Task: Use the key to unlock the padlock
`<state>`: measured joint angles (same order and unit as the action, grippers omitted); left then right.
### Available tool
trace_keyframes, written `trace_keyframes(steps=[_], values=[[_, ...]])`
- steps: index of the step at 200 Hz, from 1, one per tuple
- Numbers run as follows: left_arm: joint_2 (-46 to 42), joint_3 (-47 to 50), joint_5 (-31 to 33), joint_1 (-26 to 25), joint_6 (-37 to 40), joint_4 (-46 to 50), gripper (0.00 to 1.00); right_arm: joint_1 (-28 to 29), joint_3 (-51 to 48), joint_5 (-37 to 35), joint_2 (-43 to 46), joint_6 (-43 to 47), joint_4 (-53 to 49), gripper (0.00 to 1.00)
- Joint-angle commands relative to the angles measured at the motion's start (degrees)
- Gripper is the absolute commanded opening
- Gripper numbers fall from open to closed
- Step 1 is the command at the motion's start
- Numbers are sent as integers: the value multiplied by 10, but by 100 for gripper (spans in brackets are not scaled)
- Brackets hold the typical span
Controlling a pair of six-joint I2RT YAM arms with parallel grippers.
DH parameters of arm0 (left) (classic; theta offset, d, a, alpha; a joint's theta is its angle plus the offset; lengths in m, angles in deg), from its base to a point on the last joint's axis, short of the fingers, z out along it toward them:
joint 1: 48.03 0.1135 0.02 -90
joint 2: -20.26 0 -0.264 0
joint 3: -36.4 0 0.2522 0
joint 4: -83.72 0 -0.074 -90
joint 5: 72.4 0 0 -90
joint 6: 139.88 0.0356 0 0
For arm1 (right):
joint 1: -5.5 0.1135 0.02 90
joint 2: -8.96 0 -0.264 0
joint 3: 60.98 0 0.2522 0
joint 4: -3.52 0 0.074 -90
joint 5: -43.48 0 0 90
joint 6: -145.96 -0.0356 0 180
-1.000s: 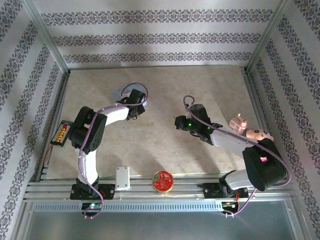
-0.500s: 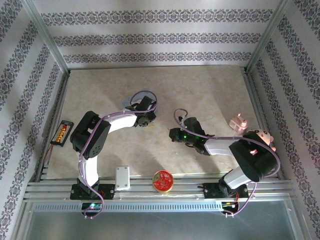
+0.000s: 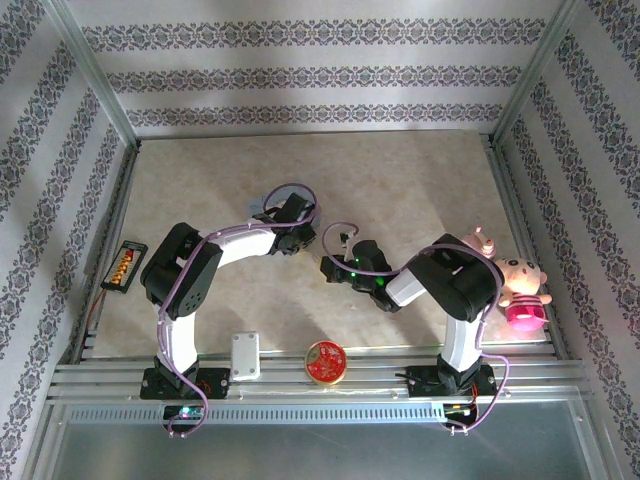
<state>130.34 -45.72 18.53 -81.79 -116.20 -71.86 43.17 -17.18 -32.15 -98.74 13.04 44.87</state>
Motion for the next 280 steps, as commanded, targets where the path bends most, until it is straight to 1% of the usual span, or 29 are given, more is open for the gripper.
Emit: trace_keyframes(steps=[1, 45, 144, 187, 229, 256, 280], values=[[-15, -5, -19, -5, -11, -11, 1, 9, 22, -11, -27, 10, 37, 0], [-17, -5, -25, -3, -15, -12, 1, 10, 25, -28, -42, 9, 45, 0], [-7, -5, -48, -3, -20, -25, 1, 14, 31, -39, -56, 16, 52, 0], [-9, -3, -50, -2, -19, -25, 1, 15, 24, -68, -53, 4, 58, 0], [-6, -5, -65, 0, -21, -25, 0, 17, 18, -107, -54, 3, 81, 0], [-5, -5, -76, 2, -20, -25, 0, 19, 8, -132, -55, 5, 112, 0], [-3, -4, -86, 3, -21, -25, 0, 19, 0, -138, -58, 11, 145, 0]])
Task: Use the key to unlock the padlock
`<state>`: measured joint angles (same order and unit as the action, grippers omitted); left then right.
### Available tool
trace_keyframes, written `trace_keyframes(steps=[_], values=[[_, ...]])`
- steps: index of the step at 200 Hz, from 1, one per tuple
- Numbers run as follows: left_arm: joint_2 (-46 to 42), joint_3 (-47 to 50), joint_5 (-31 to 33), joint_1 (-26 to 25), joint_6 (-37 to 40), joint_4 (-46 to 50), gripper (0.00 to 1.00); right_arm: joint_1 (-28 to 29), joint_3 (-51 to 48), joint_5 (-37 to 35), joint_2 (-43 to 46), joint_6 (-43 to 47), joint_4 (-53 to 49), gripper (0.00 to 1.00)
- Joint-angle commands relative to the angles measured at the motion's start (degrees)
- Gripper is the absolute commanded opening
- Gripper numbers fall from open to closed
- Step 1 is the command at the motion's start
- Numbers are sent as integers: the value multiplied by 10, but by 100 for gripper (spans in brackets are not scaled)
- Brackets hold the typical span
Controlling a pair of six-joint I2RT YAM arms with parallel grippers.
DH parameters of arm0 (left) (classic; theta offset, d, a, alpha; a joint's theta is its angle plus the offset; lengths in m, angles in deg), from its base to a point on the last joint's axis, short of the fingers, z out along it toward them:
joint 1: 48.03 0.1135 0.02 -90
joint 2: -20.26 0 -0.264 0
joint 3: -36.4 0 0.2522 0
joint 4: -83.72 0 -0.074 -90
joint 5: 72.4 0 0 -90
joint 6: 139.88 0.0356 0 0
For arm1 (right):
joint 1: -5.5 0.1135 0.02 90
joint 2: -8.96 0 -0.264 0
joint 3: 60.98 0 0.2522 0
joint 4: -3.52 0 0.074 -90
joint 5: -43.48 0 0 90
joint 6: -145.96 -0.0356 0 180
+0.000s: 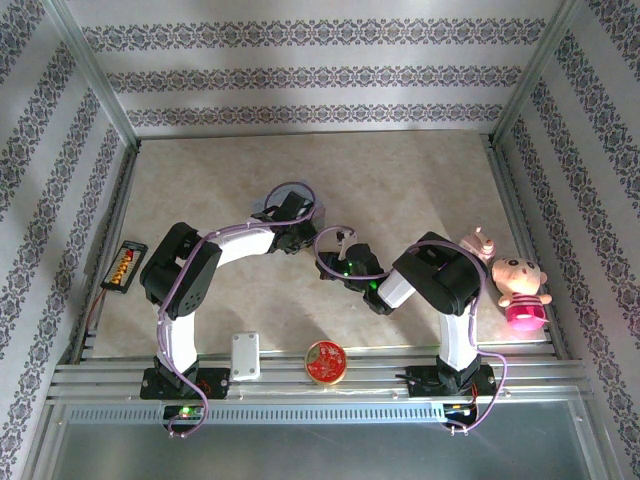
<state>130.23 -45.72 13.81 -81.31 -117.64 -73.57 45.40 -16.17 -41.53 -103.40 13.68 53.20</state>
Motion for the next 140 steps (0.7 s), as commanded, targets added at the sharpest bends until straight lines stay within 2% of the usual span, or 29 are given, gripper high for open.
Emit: trace_keyframes(steps=[1, 100, 140], values=[[-1, -4, -39, -2, -7, -8, 0, -3, -11, -45, -12, 5, 63, 0], [-2, 3, -53, 1, -17, -20, 0, -6, 3, 44, -34, 33, 115, 0], [-1, 4, -62, 1, -15, -25, 0, -17, 3, 80, -45, 11, 117, 0]])
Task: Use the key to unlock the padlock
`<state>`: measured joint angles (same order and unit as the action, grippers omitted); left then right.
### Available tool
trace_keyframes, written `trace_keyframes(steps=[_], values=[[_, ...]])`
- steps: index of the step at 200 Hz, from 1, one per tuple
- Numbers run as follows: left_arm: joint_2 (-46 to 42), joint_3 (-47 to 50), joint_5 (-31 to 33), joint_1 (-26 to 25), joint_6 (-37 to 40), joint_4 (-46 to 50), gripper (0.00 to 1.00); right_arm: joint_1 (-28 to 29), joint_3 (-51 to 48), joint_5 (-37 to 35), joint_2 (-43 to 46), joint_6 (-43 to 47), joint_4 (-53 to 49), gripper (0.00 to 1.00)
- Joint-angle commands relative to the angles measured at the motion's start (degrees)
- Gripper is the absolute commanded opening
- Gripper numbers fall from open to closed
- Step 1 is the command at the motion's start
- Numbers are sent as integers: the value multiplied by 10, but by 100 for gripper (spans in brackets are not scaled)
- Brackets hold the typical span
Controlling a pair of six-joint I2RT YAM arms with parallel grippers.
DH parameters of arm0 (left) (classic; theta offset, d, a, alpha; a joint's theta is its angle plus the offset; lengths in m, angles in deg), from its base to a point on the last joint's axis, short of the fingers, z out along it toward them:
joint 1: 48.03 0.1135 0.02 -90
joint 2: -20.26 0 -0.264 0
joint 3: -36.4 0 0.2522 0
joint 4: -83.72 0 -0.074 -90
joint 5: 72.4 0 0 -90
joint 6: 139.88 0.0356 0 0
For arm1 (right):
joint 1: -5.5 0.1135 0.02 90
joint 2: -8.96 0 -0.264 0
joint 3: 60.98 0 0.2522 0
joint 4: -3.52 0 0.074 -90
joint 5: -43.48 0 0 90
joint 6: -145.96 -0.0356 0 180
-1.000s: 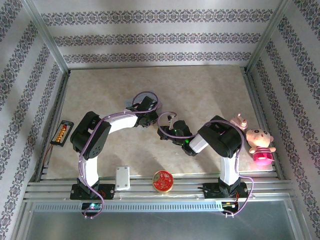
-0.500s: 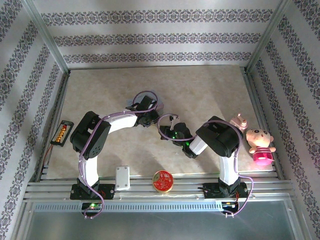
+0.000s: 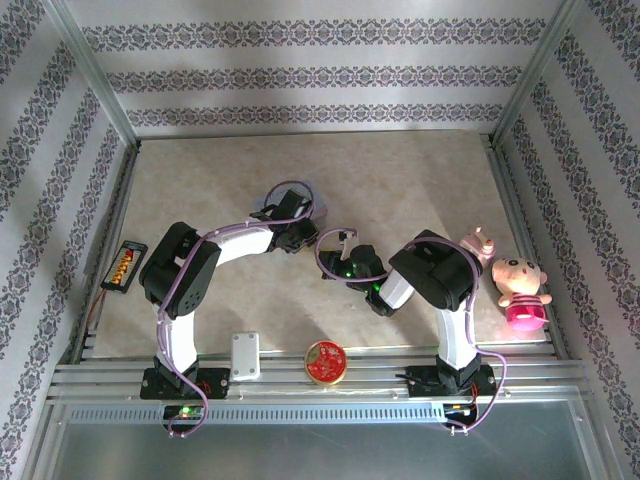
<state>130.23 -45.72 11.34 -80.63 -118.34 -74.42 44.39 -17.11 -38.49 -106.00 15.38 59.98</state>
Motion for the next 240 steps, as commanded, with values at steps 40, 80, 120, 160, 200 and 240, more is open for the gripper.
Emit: trace_keyframes(steps=[40, 80, 120, 160, 200, 240], values=[[-5, 9, -58, -5, -7, -21, 0, -41, 21, 95, -50, -52, 90, 0], [-6, 7, -80, -5, -3, -11, 0, -58, 41, 127, -62, -65, 89, 0], [-7, 8, -90, -4, 1, -2, 0, -75, 48, 147, -69, -90, 70, 0], [-11, 12, -106, -4, -11, -8, 0, -80, 44, 150, -57, -100, 14, 0], [-21, 23, -109, -4, -20, -20, 0, -79, 41, 141, -41, -121, -54, 0], [-22, 31, -112, -4, -23, -30, 0, -72, 48, 139, -31, -131, -87, 0]])
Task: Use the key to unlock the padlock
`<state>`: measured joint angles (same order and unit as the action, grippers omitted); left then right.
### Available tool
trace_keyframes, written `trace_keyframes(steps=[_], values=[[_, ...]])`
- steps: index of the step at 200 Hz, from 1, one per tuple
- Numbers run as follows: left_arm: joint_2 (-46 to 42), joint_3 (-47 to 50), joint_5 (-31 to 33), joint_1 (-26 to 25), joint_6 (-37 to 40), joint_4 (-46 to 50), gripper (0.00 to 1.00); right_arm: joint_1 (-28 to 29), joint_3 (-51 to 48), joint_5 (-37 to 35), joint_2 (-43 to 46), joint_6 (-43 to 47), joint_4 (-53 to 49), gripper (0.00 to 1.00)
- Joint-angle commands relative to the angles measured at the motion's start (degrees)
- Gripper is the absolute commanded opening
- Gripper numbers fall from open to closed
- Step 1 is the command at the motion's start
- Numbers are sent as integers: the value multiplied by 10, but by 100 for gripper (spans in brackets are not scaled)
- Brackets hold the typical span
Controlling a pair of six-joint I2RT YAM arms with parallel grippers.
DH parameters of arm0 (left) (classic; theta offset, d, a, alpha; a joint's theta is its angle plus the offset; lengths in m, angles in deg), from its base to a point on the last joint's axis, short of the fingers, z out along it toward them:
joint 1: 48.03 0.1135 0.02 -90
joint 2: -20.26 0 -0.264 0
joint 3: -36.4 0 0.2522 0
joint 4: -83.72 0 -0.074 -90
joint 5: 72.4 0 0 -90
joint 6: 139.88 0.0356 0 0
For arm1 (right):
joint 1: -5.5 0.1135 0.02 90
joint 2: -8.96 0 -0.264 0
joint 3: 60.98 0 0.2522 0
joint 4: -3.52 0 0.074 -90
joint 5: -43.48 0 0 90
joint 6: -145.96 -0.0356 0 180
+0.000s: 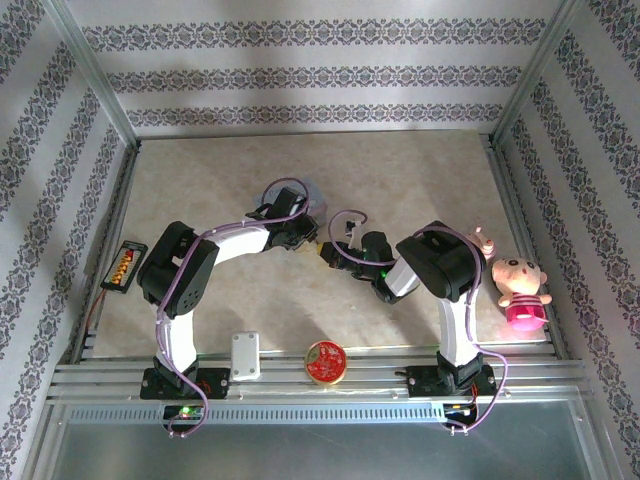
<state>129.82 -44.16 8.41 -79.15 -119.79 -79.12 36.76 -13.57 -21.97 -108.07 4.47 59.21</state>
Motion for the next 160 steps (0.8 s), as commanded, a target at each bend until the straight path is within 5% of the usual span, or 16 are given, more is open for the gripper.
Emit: trace_keyframes(steps=[1, 70, 160], values=[[-18, 16, -83, -18, -10, 17, 0, 4, 13, -27, -10, -22, -81, 0], [-14, 19, -85, -18, -20, -8, 0, 30, 43, -52, 38, 9, -216, 0], [-23, 24, -96, -18, 5, 13, 0, -6, 60, -47, 70, -32, -210, 0]])
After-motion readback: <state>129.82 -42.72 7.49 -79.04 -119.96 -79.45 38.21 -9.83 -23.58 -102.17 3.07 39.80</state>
